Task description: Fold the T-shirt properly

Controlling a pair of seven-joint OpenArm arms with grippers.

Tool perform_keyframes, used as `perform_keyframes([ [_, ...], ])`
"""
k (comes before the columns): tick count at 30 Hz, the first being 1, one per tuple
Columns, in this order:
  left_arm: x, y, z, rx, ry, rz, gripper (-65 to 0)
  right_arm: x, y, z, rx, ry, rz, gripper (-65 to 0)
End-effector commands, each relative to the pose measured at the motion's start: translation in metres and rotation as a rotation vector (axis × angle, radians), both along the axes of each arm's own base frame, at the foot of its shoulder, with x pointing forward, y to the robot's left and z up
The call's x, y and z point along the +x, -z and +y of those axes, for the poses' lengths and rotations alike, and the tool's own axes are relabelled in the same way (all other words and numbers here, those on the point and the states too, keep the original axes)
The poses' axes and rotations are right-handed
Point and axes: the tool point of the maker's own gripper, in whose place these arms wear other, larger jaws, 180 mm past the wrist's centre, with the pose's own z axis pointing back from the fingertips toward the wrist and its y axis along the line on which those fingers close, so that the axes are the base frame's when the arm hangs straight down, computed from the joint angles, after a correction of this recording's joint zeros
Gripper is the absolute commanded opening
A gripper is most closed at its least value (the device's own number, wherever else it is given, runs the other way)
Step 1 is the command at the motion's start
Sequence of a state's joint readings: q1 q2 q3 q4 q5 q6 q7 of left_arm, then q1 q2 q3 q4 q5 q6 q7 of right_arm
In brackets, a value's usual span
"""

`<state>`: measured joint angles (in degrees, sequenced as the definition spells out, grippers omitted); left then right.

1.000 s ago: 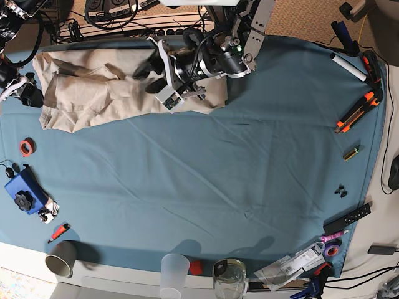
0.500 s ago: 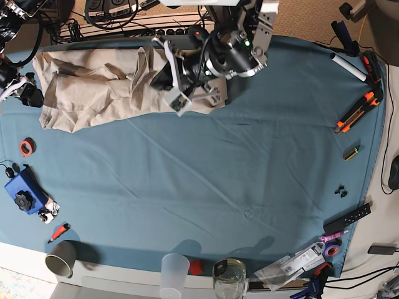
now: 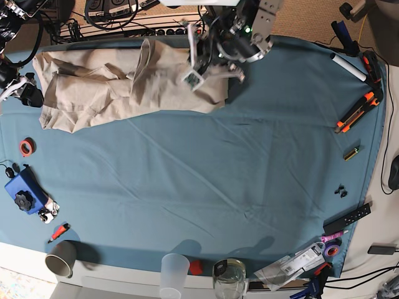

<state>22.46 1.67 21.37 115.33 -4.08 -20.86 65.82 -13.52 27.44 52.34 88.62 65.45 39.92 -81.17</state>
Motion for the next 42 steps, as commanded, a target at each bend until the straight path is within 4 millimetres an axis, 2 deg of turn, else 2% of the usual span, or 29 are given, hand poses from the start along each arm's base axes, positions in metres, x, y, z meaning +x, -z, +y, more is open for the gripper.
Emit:
perform_keyframes([
  [1, 0.001, -0.006, -0.004, -0.023, 0.017, -0.022, -65.0, 0.008, -0.017, -0.005, -0.027, -0.007, -0.051, -46.0],
  [4, 0.001, -0.004, 0.001, -0.006, 0.032, -0.03, -65.0, 0.008, -0.017, -0.005, -0.027, -0.007, -0.051, -46.0],
  [8, 0.015, -0.013, -0.003, -0.037, 0.019, -0.083, -65.0, 0.008, -0.017, -0.005, -0.027, -0.007, -0.051, -46.0],
  [15, 0.05, -0.051, -0.006, -0.117, -0.064, -0.219, -65.0, 0.009, -0.021, -0.009, -0.042, -0.011, -0.053, -46.1],
  [21, 0.063, -0.082, -0.005, -0.17, -0.087, -0.325, -65.0, 0.017, -0.036, -0.017, -0.073, -0.005, -0.1, -46.1],
  [25, 0.066, -0.083, 0.0, -0.14, -0.093, -0.347, -65.0, 0.013, -0.032, -0.033, -0.157, 0.02, -0.044, -46.1],
  [30, 0.066, -0.083, 0.0, -0.139, -0.093, -0.347, -65.0, 0.011, -0.03, -0.036, -0.173, 0.025, -0.028, -45.9],
  [31, 0.066, -0.083, 0.0, -0.14, -0.093, -0.347, -65.0, 0.008, -0.026, -0.038, -0.187, 0.028, -0.001, -43.8],
  [34, 0.065, -0.082, 0.0, -0.139, -0.093, -0.345, -65.0, -0.001, -0.017, -0.043, -0.216, 0.033, 0.058, -30.8],
  [35, 0.065, -0.082, 0.0, -0.14, -0.093, -0.344, -65.0, -0.002, -0.016, -0.043, -0.217, 0.03, 0.064, -28.5],
  [42, 0.064, -0.082, 0.0, -0.14, -0.093, -0.342, -65.0, 0.0, -0.014, -0.041, -0.206, 0.037, 0.057, -28.3],
])
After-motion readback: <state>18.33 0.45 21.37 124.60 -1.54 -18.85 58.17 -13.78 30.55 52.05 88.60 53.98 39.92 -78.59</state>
